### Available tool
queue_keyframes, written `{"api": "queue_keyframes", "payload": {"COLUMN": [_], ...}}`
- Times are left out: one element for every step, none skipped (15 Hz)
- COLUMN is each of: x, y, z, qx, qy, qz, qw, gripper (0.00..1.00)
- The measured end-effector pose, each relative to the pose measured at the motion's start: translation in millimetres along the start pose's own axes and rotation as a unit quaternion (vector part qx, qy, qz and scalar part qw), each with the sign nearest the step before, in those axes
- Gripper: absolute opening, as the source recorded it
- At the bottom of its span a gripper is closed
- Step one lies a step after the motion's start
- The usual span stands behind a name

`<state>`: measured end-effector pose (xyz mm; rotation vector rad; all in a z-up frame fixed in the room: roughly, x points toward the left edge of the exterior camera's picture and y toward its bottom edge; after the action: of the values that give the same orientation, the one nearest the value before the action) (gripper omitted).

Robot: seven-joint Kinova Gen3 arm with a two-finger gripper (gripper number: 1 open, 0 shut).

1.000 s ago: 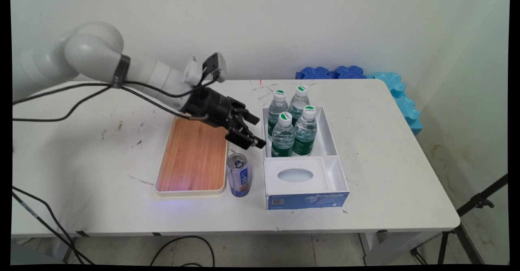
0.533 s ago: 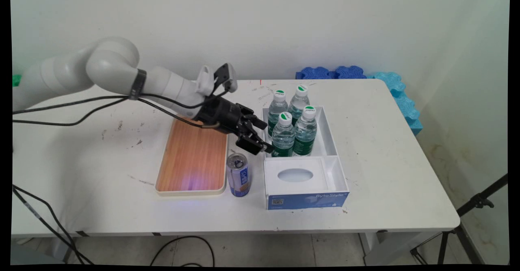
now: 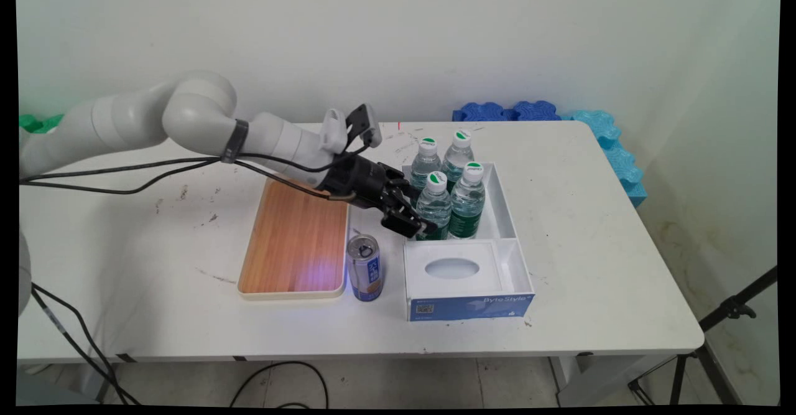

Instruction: Pick up the green bottle from the white box, then place the picked object on the tray

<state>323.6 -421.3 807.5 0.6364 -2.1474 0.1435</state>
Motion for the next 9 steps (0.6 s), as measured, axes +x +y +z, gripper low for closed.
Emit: {"api": "queue_keyframes", "payload": {"x": [-0.2, -0.7, -1.0, -1.4, -1.6, -1.0, -0.1, 0.8, 2.4], "y": [-0.3, -0.5, -0.6, -0.7, -1.0, -1.5, -2.0, -2.3, -2.9], "z": [2.5, 5.2, 7.3, 8.6, 9.4, 10.0, 9.9, 9.3, 7.9], "qx": [0.0, 0.0, -0.001, -0.001, -0.001, -0.001, -0.001, -0.002, -0.002], "qy": [0.001, 0.002, 0.002, 0.003, 0.004, 0.006, 0.008, 0.009, 0.012], "qz": [0.0, 0.0, 0.001, 0.001, 0.001, 0.002, 0.003, 0.004, 0.006], "qw": [1.0, 1.0, 1.0, 1.0, 1.0, 1.0, 1.0, 0.9999, 0.9999], "gripper": [0.0, 0.0, 0.0, 0.0, 0.0, 0.0, 0.0, 0.0, 0.0]}}
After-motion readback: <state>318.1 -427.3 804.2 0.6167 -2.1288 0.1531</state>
